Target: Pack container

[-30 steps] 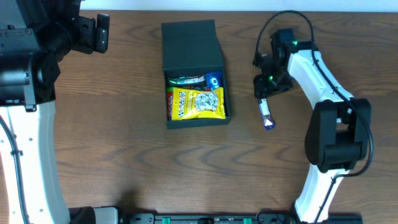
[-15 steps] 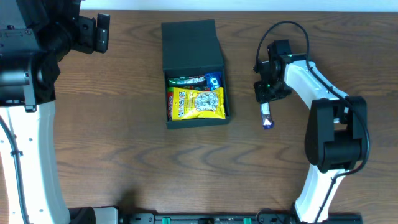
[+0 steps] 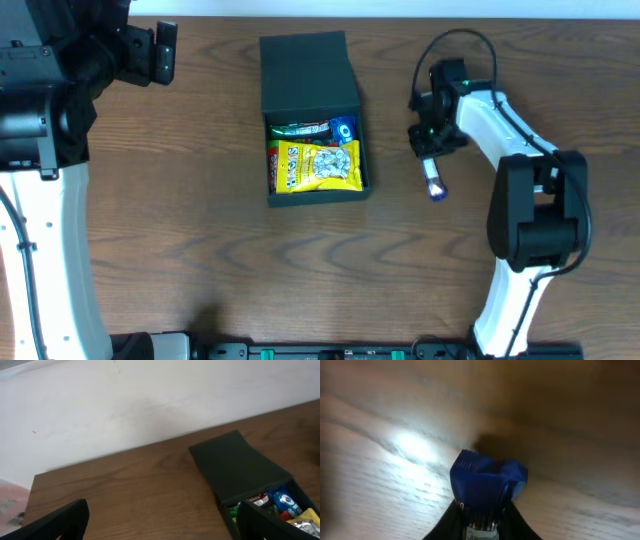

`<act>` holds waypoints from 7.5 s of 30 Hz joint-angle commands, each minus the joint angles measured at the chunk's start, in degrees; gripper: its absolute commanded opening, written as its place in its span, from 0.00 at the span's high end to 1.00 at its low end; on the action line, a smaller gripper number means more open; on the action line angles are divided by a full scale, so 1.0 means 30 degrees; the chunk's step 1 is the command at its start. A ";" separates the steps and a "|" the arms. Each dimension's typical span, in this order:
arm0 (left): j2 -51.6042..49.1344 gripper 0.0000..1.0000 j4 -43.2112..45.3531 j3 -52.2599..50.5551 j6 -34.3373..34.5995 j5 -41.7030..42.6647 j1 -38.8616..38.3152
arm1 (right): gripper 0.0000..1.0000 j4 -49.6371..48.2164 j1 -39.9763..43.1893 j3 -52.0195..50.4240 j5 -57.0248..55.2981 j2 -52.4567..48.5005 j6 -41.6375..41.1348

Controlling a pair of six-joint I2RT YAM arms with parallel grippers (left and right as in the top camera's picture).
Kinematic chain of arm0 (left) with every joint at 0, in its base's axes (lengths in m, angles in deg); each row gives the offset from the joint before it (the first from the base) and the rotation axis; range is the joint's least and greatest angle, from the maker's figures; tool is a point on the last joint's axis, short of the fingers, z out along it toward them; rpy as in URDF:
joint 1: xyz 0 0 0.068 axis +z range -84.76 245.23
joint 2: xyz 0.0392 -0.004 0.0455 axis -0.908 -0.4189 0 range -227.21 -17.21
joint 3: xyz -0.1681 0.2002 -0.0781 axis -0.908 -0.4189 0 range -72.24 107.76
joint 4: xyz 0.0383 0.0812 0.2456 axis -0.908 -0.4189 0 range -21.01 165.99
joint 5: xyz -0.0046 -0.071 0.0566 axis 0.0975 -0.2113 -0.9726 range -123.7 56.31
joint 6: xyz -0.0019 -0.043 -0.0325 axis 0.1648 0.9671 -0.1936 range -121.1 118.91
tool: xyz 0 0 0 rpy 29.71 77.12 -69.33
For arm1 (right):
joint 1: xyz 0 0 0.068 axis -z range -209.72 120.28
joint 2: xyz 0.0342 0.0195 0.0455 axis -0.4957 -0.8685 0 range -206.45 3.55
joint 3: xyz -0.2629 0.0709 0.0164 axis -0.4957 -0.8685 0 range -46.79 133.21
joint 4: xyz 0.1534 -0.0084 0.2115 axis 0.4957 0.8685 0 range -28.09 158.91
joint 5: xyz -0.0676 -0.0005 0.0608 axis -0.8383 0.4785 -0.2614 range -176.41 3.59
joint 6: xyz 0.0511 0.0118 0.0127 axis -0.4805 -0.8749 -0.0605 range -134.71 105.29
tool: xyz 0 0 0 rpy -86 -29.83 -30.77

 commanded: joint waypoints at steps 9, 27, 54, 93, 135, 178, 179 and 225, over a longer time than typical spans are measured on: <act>0.0044 0.05 0.0022 0.0474 -0.0794 0.0277 0.0066 | 0.86 0.0539 -0.3745 0.8655 0.3002 0.0036 0.3694; 0.0044 0.05 0.0160 0.0474 -0.2135 0.0277 0.0066 | 0.75 -0.0816 -1.0142 0.8473 -0.4218 -0.1829 0.9675; -0.7927 0.94 0.0372 -0.0007 0.5574 0.2820 0.0066 | 0.98 -0.0750 -0.3220 0.8320 0.0583 -0.0699 -0.3497; -1.8090 0.94 0.5224 0.0466 1.3974 0.8466 -0.2266 | 0.99 -0.6462 -0.0510 0.8298 1.6903 -0.7184 -0.7118; -1.4251 0.94 -0.8131 0.4539 0.5333 0.2761 -0.2004 | 0.99 0.5282 -0.1515 0.5603 0.6892 0.0372 -0.1676; -1.4251 0.94 -0.3891 -0.2171 0.8255 0.6273 -0.4539 | 0.99 0.0801 -0.1712 0.2441 0.8983 0.0284 -0.1974; -1.4251 0.94 -0.3869 -0.2171 0.8255 0.6280 -0.4663 | 0.99 0.0656 -0.1741 0.2441 0.8983 0.0284 -0.1974; -1.0936 0.94 -0.2375 -0.4510 0.5093 0.4269 -0.8728 | 0.98 -1.0695 -0.8874 -1.5373 -0.0066 1.1890 -1.5424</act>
